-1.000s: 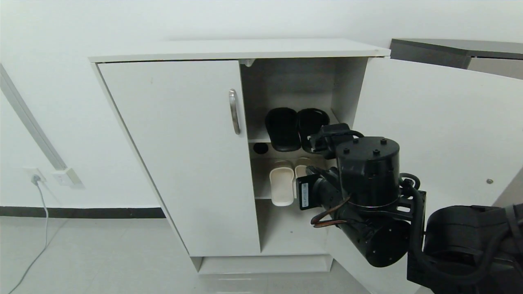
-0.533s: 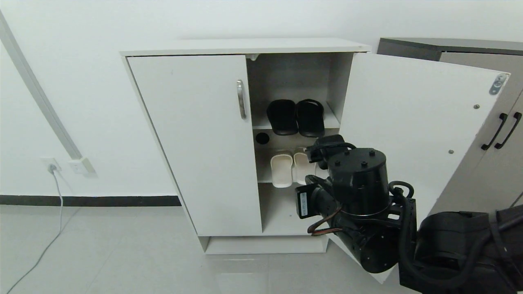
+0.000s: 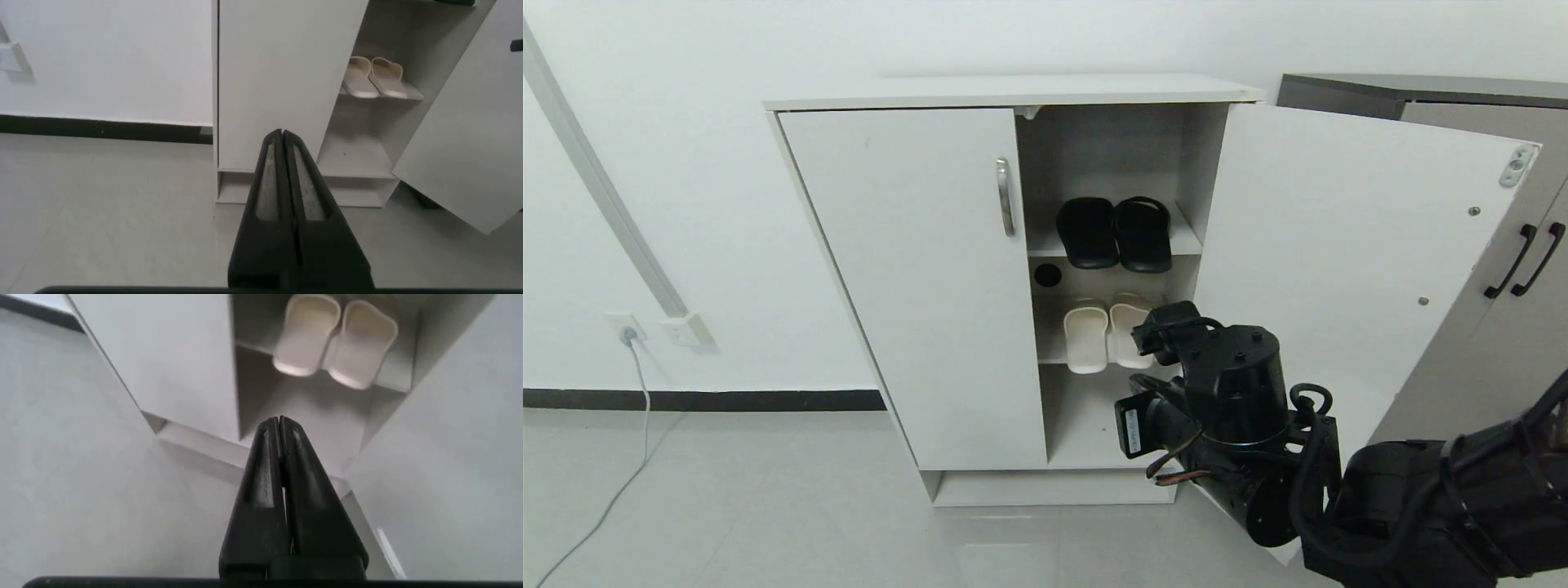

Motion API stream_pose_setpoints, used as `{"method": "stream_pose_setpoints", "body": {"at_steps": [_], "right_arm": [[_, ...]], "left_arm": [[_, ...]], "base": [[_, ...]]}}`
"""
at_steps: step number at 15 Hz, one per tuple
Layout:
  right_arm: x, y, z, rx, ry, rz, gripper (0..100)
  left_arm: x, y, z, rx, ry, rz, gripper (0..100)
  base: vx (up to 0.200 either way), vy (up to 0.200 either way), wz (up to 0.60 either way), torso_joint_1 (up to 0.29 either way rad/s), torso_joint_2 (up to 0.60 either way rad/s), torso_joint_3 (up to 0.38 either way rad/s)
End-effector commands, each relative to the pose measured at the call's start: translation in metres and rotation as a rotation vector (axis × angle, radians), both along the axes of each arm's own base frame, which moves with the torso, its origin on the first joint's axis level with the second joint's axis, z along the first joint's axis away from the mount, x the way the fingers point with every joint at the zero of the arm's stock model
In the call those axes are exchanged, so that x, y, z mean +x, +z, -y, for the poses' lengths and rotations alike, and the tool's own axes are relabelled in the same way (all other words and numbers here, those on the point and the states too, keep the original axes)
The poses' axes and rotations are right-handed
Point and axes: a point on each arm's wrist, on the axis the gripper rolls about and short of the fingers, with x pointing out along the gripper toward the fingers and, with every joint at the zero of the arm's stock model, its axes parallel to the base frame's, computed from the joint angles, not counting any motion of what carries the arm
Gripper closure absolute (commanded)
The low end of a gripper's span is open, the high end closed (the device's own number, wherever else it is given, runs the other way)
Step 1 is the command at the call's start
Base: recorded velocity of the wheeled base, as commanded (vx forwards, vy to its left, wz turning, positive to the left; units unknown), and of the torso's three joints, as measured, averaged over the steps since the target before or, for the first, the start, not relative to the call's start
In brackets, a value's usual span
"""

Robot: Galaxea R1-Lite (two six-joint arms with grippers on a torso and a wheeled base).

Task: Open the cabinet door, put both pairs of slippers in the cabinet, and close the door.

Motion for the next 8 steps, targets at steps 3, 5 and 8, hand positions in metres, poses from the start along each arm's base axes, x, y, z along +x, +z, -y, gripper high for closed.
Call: {"method": "stream_pose_setpoints", "body": {"at_steps": [3, 5, 8], "right_arm": [[0.0034, -0.0111, -0.0008, -0.037, 0.000, -0.014, 100], [0.0036, -0.0114, -0.0011, -0.036, 0.000, -0.013, 100], [0.0030, -0.0145, -0.0013, -0.042, 0.004, -0.021, 100]], "left_arm": [[0.0000, 0.0000, -0.0003, -0.001, 0.013, 0.000, 100], [0.0000, 0.0000, -0.0003, -0.001, 0.013, 0.000, 100], [0.0000, 0.0000, -0.0003, -0.001, 0.013, 0.000, 100]], "base": [[0.000, 0.000, 0.00, 0.000, 0.00, 0.000], [0.000, 0.000, 0.00, 0.000, 0.00, 0.000], [0.000, 0.000, 0.00, 0.000, 0.00, 0.000]]}}
